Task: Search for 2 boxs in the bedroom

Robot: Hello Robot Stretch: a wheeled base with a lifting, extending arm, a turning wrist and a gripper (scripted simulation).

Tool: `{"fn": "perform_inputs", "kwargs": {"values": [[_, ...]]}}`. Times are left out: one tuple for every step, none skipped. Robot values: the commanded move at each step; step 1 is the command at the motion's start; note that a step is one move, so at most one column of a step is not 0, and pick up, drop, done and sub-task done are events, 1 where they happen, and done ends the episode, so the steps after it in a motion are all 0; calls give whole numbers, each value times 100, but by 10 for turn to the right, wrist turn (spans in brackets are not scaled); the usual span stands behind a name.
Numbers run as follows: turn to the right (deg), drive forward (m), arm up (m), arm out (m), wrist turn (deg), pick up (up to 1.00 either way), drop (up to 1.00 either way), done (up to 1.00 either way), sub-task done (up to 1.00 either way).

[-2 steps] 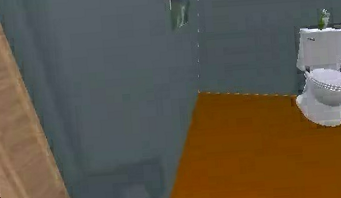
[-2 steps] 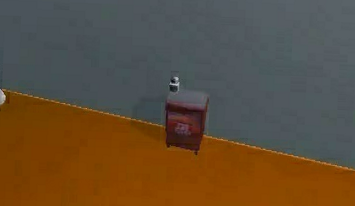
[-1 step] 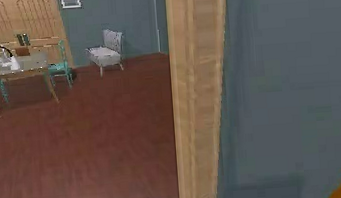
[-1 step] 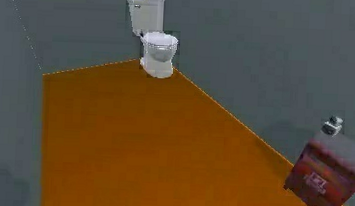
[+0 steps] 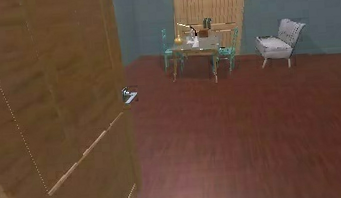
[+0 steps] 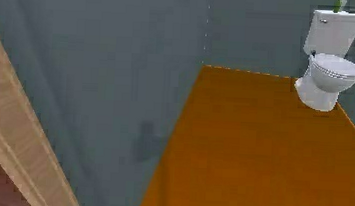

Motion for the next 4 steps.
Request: {"fn": "perform_inputs", "kwargs": {"values": [[-300, 0, 0, 0, 0, 0, 0, 0, 0], [0, 20, 0, 0, 0, 0, 0, 0, 0], [420, 0, 0, 0, 0, 0, 0, 0, 0], [0, 60, 0, 0, 0, 0, 0, 0, 0]]}}
